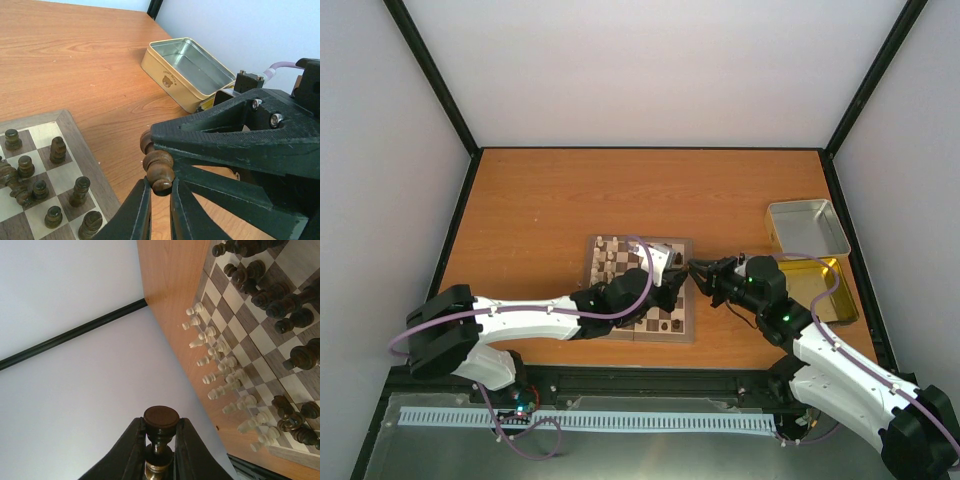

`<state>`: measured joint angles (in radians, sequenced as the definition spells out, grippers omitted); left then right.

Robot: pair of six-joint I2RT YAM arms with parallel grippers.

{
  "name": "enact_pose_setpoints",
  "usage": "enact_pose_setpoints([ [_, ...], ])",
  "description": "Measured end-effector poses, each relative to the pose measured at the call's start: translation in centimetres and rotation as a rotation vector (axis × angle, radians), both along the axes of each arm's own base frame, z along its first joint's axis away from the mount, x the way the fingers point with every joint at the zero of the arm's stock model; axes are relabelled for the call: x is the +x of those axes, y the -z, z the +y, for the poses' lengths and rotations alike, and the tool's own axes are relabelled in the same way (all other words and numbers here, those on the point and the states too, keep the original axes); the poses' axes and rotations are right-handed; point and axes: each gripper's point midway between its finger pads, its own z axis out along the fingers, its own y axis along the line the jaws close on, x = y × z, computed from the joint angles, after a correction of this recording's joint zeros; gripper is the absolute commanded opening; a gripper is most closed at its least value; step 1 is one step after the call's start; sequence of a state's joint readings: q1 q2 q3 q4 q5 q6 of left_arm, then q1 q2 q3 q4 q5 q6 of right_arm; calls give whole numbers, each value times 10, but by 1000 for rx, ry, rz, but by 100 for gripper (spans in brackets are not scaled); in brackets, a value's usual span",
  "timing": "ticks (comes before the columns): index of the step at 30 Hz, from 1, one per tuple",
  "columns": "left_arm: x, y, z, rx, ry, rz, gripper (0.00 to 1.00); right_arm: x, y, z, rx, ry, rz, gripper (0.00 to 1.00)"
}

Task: Set up the chess pieces on the board
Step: Place the chess piece on the chessboard.

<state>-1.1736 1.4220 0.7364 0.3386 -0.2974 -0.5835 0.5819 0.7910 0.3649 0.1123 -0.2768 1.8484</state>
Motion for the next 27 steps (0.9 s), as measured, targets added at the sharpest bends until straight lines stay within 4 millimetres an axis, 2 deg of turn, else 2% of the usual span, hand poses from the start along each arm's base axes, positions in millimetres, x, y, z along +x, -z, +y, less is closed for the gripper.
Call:
enact_pose_setpoints([
  [4,0,-1,0,11,4,-11,22,1,-1,-1,3,3,-5,13],
  [7,0,-2,-1,15,11,-18,26,-1,1,-1,2,-4,0,13],
  [15,1,-10,-4,-2,16,-32,22,-4,5,0,-6,-18,9,13],
  [27,1,-6,-5,6,18,-23,32,-4,6,0,-5,-19,9,13],
])
